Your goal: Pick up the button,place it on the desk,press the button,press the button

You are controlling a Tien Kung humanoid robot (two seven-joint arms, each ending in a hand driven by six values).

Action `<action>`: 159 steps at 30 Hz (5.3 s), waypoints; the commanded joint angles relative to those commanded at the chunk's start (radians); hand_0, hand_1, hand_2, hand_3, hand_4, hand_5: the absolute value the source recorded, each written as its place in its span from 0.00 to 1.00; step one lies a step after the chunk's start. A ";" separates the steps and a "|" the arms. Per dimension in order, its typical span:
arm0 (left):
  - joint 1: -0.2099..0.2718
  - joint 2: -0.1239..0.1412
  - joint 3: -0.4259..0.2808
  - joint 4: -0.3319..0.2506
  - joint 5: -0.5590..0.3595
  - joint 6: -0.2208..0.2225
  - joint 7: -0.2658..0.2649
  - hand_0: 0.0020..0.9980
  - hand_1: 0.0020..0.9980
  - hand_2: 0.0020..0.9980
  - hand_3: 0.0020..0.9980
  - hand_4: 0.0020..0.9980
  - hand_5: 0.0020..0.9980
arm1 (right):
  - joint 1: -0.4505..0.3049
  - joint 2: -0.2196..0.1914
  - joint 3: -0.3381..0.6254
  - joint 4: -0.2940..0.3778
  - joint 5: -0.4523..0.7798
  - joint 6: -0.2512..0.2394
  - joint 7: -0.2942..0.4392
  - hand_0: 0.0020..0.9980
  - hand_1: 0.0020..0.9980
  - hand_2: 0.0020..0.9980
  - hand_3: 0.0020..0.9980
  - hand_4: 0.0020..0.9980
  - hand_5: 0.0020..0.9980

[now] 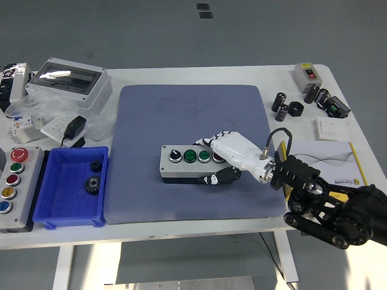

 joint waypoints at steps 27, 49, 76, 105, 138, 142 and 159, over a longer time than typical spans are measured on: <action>0.002 0.003 0.001 0.000 0.002 -0.001 0.003 0.63 0.59 0.52 0.58 0.60 0.18 | -0.002 -0.039 0.016 0.053 0.159 0.064 -0.015 0.85 0.86 0.86 0.95 0.59 0.00; 0.003 0.003 0.003 0.000 0.005 -0.003 0.003 0.63 0.58 0.51 0.57 0.59 0.17 | -0.017 -0.078 0.057 0.123 0.237 0.122 -0.017 0.85 0.89 0.90 1.00 0.64 0.01; 0.020 -0.004 0.025 0.000 -0.027 0.000 0.006 0.63 0.57 0.51 0.57 0.56 0.13 | -0.195 -0.275 0.388 0.432 0.579 0.194 0.029 0.95 0.98 0.99 1.00 0.71 0.07; 0.016 0.002 0.037 0.000 -0.042 -0.001 0.010 0.63 0.57 0.50 0.57 0.56 0.12 | 0.006 -0.233 0.331 0.440 0.586 0.605 -0.353 0.07 0.15 0.22 0.75 0.60 0.00; 0.016 -0.001 0.042 0.000 -0.045 -0.002 0.005 0.63 0.57 0.49 0.57 0.56 0.12 | -0.045 -0.197 0.425 0.425 0.612 0.481 -0.256 0.03 0.13 0.21 0.74 0.60 0.00; 0.017 -0.002 0.040 0.000 -0.045 -0.002 0.003 0.63 0.57 0.49 0.57 0.56 0.12 | -0.118 -0.162 0.511 0.421 0.537 0.372 -0.185 0.03 0.12 0.21 0.73 0.60 0.00; 0.027 -0.019 0.024 0.000 -0.033 0.000 -0.006 0.63 0.57 0.49 0.57 0.56 0.13 | -0.485 0.104 0.919 0.345 0.528 -0.098 0.263 0.23 0.39 0.45 0.79 0.99 0.59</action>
